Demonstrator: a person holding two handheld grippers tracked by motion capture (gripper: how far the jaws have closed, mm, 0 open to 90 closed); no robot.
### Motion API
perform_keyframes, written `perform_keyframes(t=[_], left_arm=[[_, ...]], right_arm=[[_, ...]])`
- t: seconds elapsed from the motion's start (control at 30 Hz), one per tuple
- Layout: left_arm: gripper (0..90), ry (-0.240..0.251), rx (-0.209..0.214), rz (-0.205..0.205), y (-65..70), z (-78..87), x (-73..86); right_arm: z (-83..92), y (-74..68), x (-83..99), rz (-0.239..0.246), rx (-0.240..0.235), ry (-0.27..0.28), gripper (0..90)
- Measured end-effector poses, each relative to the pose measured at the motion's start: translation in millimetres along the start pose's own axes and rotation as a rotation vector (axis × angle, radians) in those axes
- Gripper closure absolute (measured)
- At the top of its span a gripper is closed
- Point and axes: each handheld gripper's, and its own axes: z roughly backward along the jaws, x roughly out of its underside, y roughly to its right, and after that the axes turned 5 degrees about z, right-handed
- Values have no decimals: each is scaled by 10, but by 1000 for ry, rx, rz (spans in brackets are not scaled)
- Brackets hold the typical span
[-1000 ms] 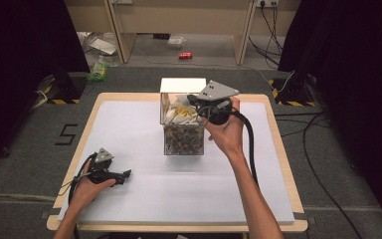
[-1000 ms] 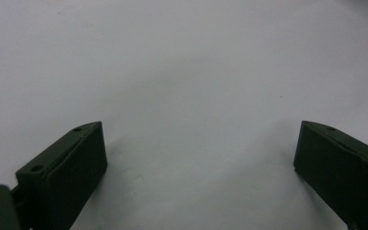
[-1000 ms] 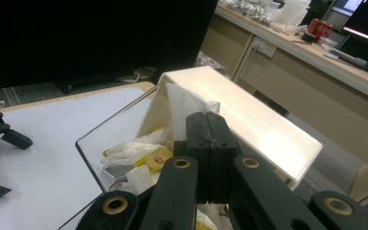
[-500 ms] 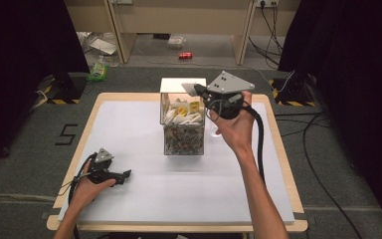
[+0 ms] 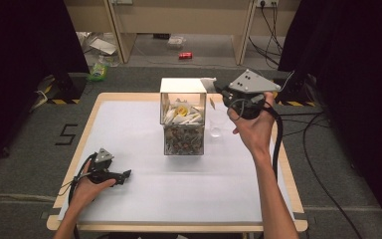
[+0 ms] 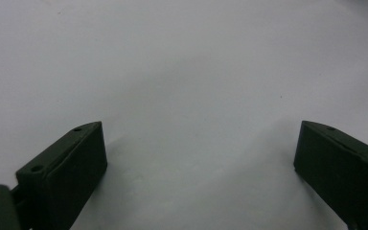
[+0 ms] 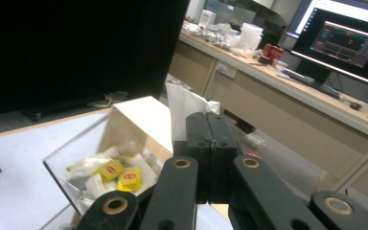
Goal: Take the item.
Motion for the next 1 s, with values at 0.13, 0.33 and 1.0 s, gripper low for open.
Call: perform_keyframes(t=[0.13,0.33,1.0], left_arm=[[32,0,0,0,0,0,0],[32,0,1,0,0,-1,0],[33,-1,0,1,0,0,0]], right_arm=[[32,65,73,-20,23,-14,900],[16,162,213,-51,52,-35,900],[-231,361,497,-120,96,-86,900]])
